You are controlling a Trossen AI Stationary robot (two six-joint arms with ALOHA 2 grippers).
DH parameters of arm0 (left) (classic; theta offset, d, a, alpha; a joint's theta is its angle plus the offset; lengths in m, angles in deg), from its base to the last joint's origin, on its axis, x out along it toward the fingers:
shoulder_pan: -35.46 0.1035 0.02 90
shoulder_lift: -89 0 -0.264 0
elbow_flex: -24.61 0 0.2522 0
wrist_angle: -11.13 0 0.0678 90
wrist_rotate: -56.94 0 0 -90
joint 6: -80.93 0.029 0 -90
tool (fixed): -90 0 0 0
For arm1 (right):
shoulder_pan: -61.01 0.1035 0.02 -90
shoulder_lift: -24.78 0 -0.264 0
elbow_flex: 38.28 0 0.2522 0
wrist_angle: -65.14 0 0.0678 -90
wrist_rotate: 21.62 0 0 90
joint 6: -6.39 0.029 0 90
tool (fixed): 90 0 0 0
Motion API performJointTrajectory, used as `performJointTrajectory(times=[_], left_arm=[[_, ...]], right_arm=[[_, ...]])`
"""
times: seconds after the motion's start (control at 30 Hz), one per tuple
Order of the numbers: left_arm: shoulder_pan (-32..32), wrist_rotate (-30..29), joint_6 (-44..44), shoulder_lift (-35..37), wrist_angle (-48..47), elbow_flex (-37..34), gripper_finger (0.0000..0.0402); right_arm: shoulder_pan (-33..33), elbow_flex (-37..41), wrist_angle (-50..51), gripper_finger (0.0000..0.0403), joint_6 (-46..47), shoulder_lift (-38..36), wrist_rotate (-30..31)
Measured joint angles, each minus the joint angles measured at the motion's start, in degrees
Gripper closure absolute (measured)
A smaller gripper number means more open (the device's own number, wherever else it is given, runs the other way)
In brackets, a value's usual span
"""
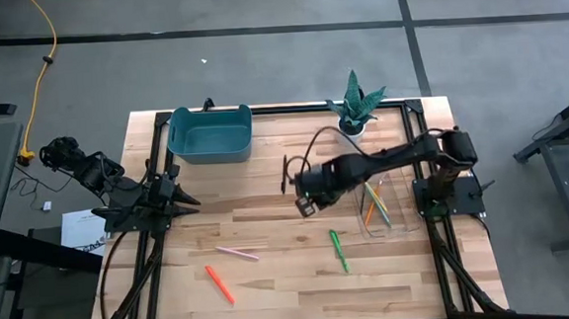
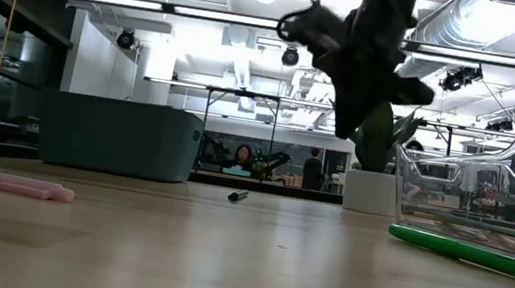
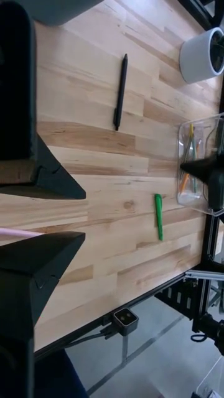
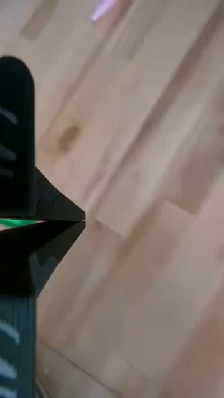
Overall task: Sort pens & pencils
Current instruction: Adjust the transparent bin on the table
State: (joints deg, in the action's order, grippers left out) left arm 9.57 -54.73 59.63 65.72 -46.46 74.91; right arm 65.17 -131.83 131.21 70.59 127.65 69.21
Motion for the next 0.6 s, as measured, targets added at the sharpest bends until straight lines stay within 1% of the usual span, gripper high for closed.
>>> performJointTrajectory(times=[0.27,0.4,0.6], left_arm=[[0.0,0.0,0.32,-0.01,0.0,0.0,0.0318],[-0.02,0.07,1.48,0.01,-0.01,0.0,0.0318],[-0.02,0.11,1.77,0.01,-0.05,0.0,0.0318]], right_arm=[[9.31,0.0,-6.99,0.0403,12.56,0.0,-0.05],[12.87,0.0,-8.59,0.0403,18.11,0.0,-0.37],[17.85,0.0,-13.49,0.0403,26.38,0.0,-3.33]])
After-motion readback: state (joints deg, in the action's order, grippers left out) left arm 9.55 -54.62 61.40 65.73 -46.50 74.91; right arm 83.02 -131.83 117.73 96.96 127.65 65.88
